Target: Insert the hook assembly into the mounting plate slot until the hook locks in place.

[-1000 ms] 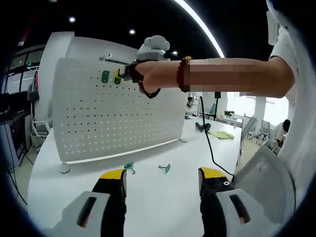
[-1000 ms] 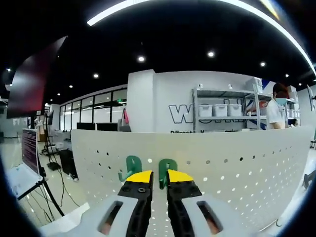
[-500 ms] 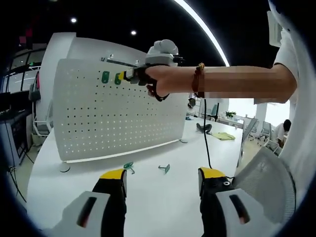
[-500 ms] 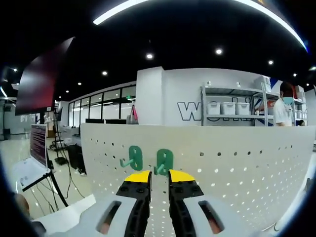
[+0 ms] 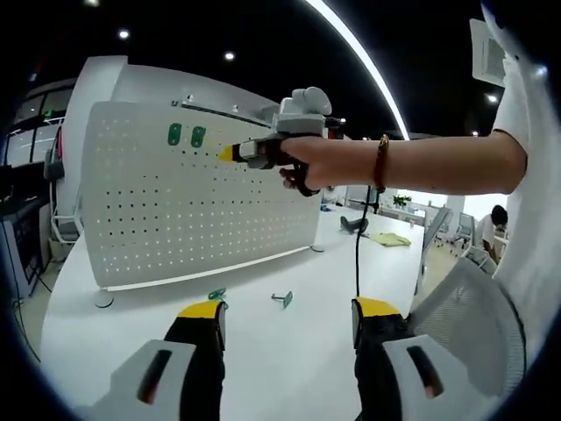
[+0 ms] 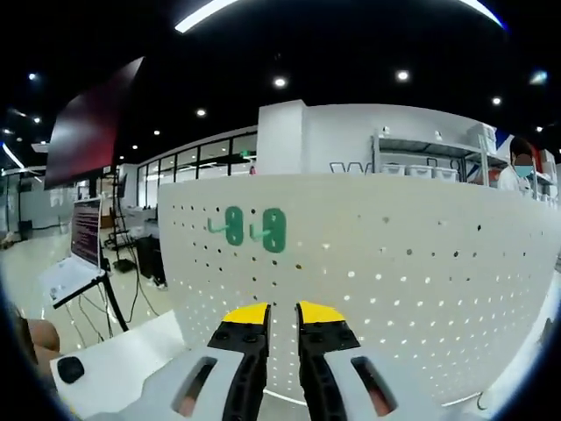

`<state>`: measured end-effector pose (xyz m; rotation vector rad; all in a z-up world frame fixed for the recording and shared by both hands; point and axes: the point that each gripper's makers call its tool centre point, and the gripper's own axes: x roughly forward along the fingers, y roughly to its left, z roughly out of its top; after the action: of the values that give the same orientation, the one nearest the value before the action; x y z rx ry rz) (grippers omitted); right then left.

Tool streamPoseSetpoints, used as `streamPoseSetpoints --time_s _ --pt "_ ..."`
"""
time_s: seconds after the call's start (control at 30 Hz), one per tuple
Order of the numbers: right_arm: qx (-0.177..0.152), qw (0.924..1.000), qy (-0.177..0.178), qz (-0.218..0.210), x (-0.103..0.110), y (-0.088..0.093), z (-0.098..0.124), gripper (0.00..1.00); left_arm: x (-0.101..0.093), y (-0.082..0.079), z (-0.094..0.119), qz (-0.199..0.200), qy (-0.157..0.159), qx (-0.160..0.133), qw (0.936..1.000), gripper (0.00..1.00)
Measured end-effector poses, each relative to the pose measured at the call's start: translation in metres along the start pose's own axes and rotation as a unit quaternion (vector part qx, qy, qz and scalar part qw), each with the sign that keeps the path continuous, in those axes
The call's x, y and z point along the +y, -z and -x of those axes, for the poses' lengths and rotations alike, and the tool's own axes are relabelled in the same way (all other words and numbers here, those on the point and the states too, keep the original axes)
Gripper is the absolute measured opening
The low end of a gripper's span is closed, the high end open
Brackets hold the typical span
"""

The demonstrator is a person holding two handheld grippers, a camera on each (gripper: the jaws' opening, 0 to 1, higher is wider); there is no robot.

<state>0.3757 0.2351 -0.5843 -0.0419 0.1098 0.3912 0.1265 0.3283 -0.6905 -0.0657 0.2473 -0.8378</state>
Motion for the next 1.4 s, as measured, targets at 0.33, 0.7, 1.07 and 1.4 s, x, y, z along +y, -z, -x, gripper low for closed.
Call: streamPoseSetpoints --time_s 0.33,0.7,1.07,1.4 --pt "0.031 0.9993 0.015 -0.012 -0.017 0.034 0.017 0.10 -0.005 0.003 -0.006 -0.002 0.013 0.007 0.9999 0.60" --pt "0.097 0.9916 0.048 -0.072 -0.033 0.097 0.042 0.09 -0.006 0.006 -0.008 0.002 0.016 0.010 0.9998 0.60" --pt "0.175 0.9787 0.062 -0.087 -0.042 0.160 0.063 0.11 -0.007 0.010 -0.011 0.003 0.021 0.015 0.9997 0.60" --pt "0.223 0.9652 0.067 -0.119 -0.037 0.202 0.079 0.13 -0.008 0.014 -0.011 0.007 0.021 0.020 0.9996 0.59"
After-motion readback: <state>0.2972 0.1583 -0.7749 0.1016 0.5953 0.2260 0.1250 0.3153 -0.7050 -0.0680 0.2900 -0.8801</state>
